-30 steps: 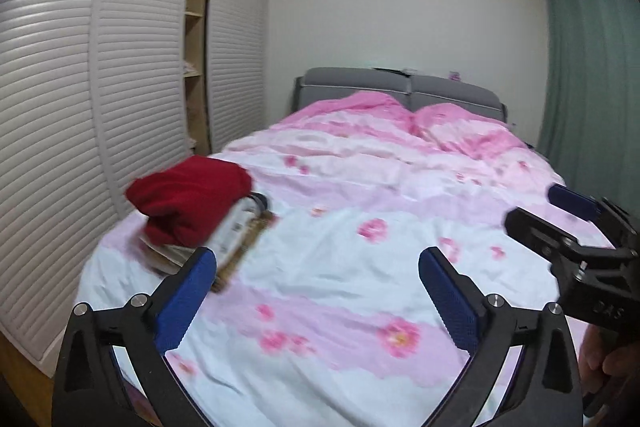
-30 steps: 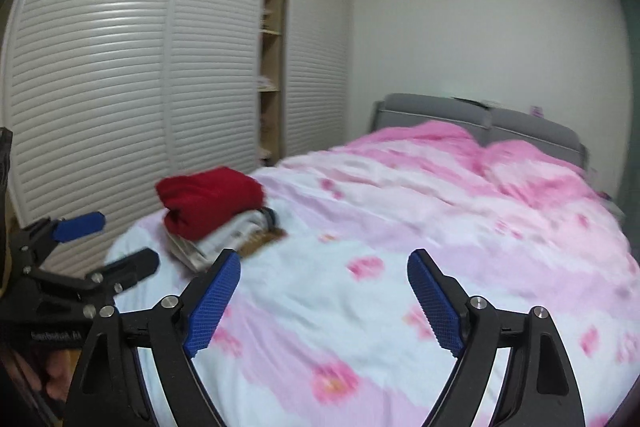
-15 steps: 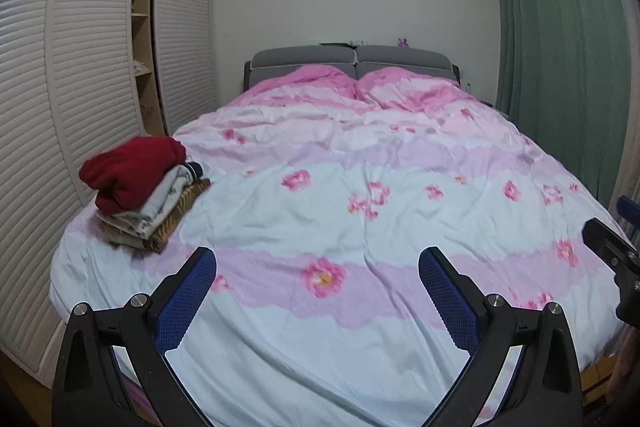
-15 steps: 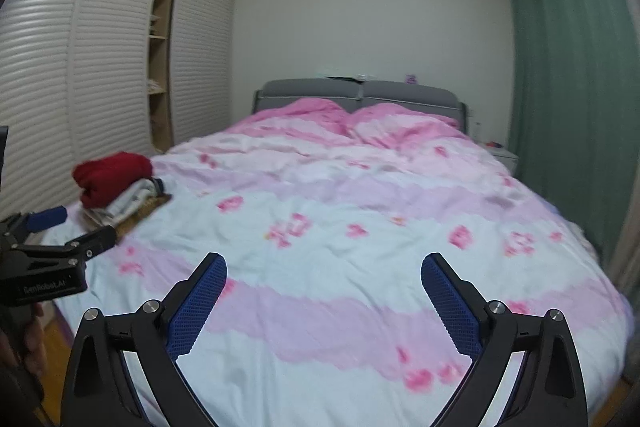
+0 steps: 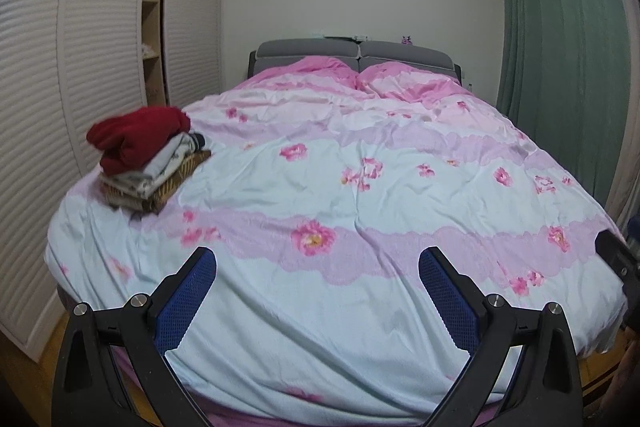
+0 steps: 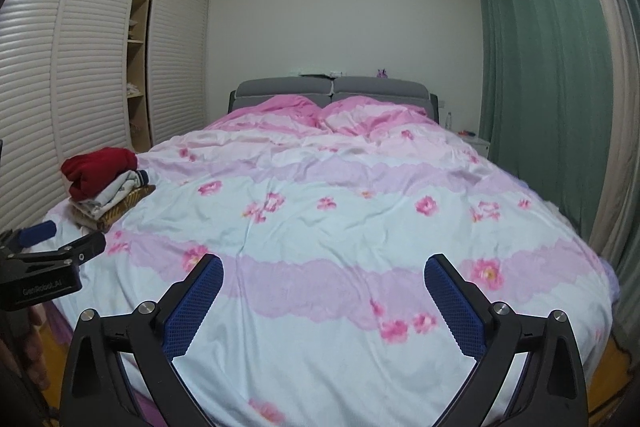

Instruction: Fold small clothes

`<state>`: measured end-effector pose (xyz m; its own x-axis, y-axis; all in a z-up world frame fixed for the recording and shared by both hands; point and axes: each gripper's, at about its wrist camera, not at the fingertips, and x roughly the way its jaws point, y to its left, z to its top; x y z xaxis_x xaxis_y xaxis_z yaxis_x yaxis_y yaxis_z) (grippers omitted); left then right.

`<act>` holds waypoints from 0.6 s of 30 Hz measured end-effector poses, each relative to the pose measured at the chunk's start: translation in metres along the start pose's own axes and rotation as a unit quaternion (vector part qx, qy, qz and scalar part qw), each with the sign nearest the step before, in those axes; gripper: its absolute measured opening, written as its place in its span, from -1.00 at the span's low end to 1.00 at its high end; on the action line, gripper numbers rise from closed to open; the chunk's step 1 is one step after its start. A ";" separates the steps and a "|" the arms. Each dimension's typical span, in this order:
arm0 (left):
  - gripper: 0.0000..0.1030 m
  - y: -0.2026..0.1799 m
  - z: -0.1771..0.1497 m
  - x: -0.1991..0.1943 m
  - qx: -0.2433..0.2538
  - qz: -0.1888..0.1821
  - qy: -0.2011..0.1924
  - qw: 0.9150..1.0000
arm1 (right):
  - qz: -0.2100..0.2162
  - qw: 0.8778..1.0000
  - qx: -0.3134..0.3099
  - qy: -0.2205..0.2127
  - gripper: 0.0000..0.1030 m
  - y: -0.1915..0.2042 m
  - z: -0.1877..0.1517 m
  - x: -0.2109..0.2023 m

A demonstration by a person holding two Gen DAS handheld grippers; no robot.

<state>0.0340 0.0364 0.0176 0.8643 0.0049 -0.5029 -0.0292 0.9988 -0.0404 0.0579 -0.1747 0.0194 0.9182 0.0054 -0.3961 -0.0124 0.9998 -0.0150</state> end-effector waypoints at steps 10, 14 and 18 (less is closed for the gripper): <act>1.00 -0.006 -0.017 -0.002 0.017 0.004 0.000 1.000 | -0.009 1.000 0.017 0.007 0.98 -0.010 -0.015 -0.002; 1.00 -0.006 -0.018 -0.002 0.016 -0.002 0.002 1.000 | -0.013 1.000 0.016 -0.004 0.98 -0.013 -0.014 -0.006; 1.00 -0.009 -0.019 -0.005 0.026 -0.002 -0.006 1.000 | -0.013 1.000 0.016 -0.009 0.98 -0.014 -0.014 -0.010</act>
<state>0.0202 0.0261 0.0044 0.8704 0.0022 -0.4924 -0.0003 1.0000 0.0039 0.0436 -0.1886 0.0104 0.9247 -0.0202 -0.3802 0.0236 0.9997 0.0042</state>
